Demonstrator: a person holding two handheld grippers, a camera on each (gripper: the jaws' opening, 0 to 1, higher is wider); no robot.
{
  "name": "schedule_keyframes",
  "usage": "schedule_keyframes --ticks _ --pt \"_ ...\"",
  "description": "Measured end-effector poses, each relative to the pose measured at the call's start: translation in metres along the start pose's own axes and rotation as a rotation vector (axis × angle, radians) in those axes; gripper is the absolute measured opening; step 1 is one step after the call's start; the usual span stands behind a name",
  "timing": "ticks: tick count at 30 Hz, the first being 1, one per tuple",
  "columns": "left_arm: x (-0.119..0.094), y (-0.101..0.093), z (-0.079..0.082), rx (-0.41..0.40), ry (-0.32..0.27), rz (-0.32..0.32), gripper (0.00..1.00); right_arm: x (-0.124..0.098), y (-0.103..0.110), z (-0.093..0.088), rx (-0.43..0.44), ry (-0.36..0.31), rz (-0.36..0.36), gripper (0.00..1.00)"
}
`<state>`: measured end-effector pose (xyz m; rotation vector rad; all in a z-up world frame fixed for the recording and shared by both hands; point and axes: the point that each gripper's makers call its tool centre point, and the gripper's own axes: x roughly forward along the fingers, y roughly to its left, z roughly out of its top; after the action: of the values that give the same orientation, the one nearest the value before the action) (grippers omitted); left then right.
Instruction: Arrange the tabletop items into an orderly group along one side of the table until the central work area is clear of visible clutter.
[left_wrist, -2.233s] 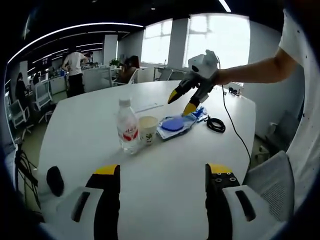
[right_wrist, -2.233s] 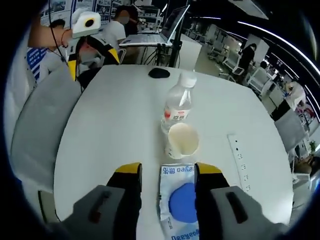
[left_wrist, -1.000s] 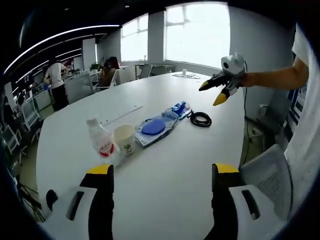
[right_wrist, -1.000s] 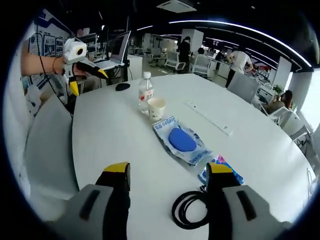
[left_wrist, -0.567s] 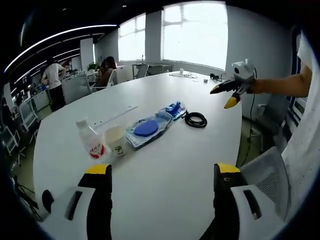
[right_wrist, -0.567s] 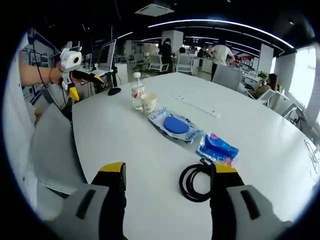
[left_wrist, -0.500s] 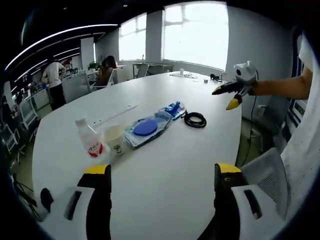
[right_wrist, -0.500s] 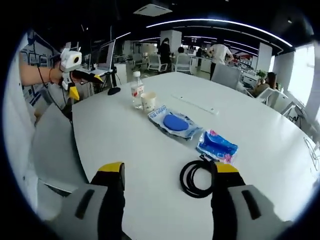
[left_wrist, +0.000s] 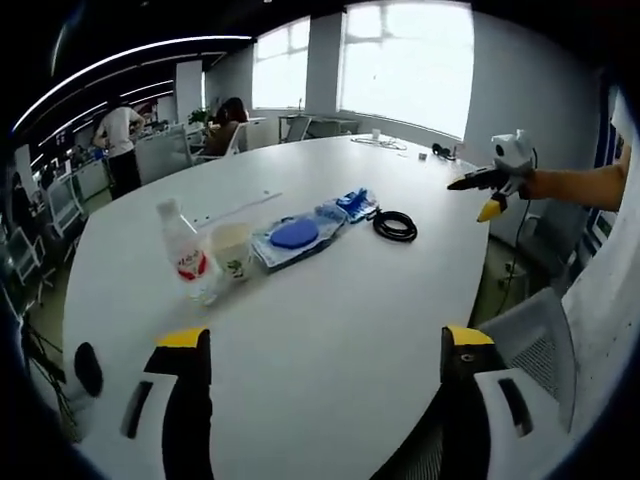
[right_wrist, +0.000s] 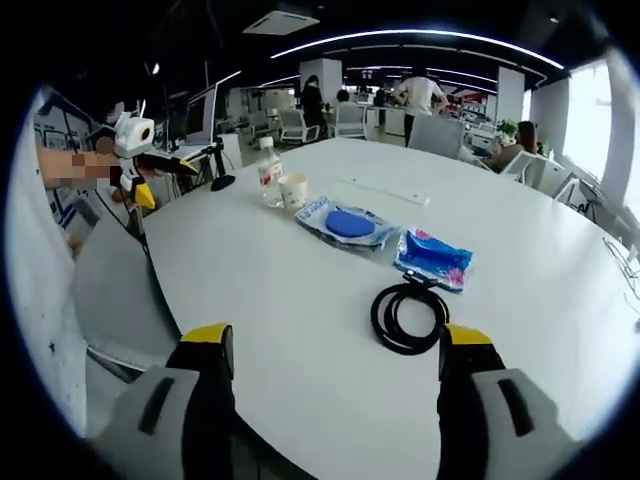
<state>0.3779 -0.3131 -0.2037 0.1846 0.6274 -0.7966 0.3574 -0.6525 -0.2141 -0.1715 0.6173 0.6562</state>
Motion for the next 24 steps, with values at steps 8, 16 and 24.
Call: schedule_keyframes --ticks 8,16,24 --pt "-0.005 -0.001 -0.014 -0.027 0.017 0.008 0.97 0.001 0.001 -0.013 0.016 0.023 -0.002 0.83" --pt "-0.003 -0.001 -0.012 -0.034 0.006 0.007 0.97 0.0 0.003 -0.012 0.012 0.028 -0.003 0.82" --pt "-0.004 -0.001 -0.009 -0.027 0.0 0.007 0.96 -0.002 0.004 -0.009 0.005 0.025 -0.005 0.82"
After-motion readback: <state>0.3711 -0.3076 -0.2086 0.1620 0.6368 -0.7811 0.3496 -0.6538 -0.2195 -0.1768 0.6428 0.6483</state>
